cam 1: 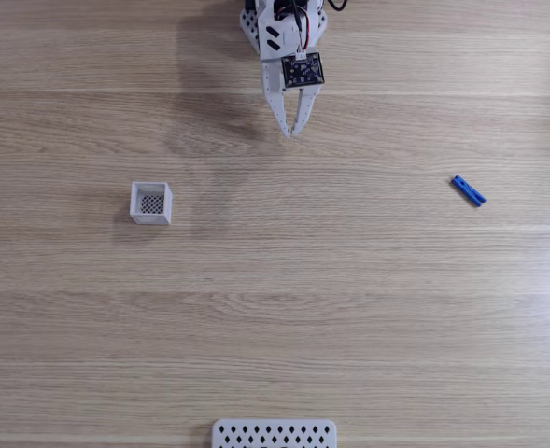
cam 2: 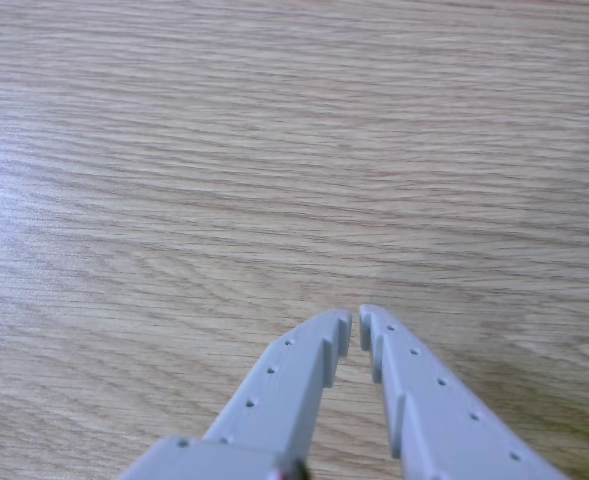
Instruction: Grasp a peg and put it in the crate.
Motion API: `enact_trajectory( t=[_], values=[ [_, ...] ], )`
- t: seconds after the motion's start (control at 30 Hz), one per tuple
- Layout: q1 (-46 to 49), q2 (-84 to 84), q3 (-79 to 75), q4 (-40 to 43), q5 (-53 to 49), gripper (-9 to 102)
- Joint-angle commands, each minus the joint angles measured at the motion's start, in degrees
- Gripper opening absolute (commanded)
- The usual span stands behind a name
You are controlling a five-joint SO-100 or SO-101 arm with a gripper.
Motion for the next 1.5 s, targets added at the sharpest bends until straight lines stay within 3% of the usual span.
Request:
enact_trajectory(
  t=[0.0, 0.83, 0.97, 1.17, 1.33, 1.47],
  values=[
    [-0.44, 0.62, 1.14, 0.09, 0.26, -1],
    [-0.88, -4.75, -2.11, -1.49, -0.79, -1],
    [-3.43, -21.36, -17.14, -2.37, -0.79, -1],
    [-18.90, -56.16, -49.22, 3.52, -0.53, -1],
    [-33.40, -76.11, -78.84, 10.02, 0.26, -1],
    [-41.22, -91.49, -96.77, 10.72, 3.25, -1]
  ],
)
